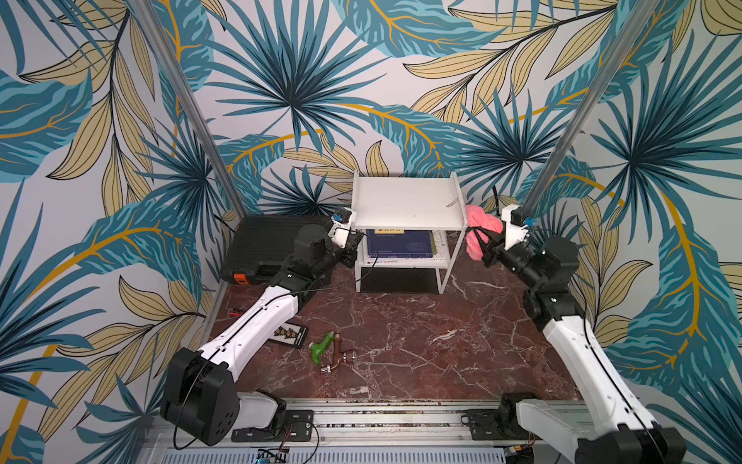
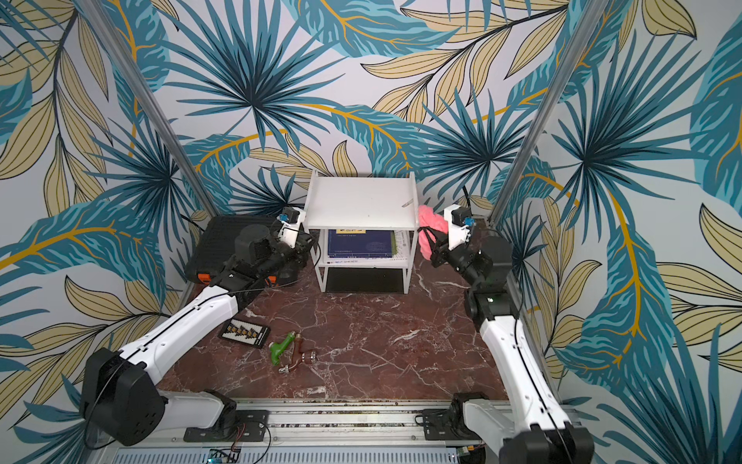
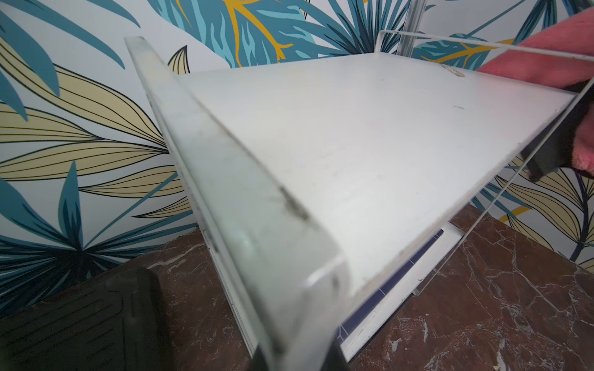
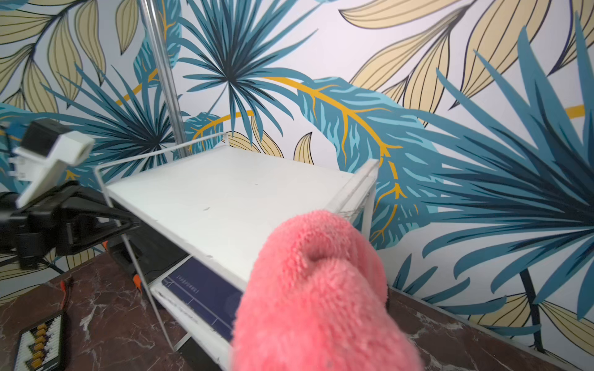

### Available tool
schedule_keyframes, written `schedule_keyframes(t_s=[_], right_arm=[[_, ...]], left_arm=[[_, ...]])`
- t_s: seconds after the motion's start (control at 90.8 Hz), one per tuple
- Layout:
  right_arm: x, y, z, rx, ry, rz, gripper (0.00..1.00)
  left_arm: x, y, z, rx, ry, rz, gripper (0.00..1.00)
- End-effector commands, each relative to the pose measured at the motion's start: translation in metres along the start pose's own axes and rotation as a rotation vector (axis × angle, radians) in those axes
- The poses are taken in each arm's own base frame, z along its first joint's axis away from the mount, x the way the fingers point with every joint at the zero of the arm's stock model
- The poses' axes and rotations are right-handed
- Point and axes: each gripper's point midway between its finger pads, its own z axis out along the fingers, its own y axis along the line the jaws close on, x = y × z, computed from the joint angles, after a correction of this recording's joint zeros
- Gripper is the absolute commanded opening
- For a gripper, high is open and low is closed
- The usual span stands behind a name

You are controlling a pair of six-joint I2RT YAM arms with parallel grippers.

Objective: Wipe the bookshelf clean with a cloth
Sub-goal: Hold the shelf at the center of the board.

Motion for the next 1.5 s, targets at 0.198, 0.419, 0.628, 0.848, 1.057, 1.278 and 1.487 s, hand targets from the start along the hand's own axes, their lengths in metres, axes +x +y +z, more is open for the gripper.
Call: schedule_keyframes(t_s=[0.198, 0.419, 0.628, 0.848, 1.057, 1.278, 1.487], right_arm=[[0.016, 0.116, 0.083, -0.099, 0.166, -0.539, 0.00], [-0.010, 0.137, 0.151, -0.078, 0.179, -0.629, 0.00], [0.037, 0.039, 0.101, 0.068, 0.498, -0.631, 0.00], [0.059, 0.022, 0.094, 0.069, 0.670, -0.585, 0.00], [0.058, -0.026, 0.126, 0.347, 0.781, -0.600, 0.00], [0.048, -0.036, 0.100, 0.387, 0.840, -0.543, 0.00], [0.081, -0.032, 0.101, 0.371, 0.901, -0.492, 0.00]], left_arm=[[0.017, 0.006, 0.001, -0.011, 0.072, -0.128, 0.00], [0.017, 0.008, -0.001, -0.024, 0.066, -0.132, 0.00], [0.019, 0.016, -0.003, -0.035, 0.057, -0.135, 0.00], [0.023, 0.023, 0.000, -0.049, 0.067, -0.124, 0.00], [0.020, 0.023, -0.001, -0.045, 0.053, -0.127, 0.00], [0.016, 0.026, -0.006, -0.055, 0.047, -0.123, 0.00], [0.017, 0.028, -0.008, -0.062, 0.052, -0.112, 0.00]])
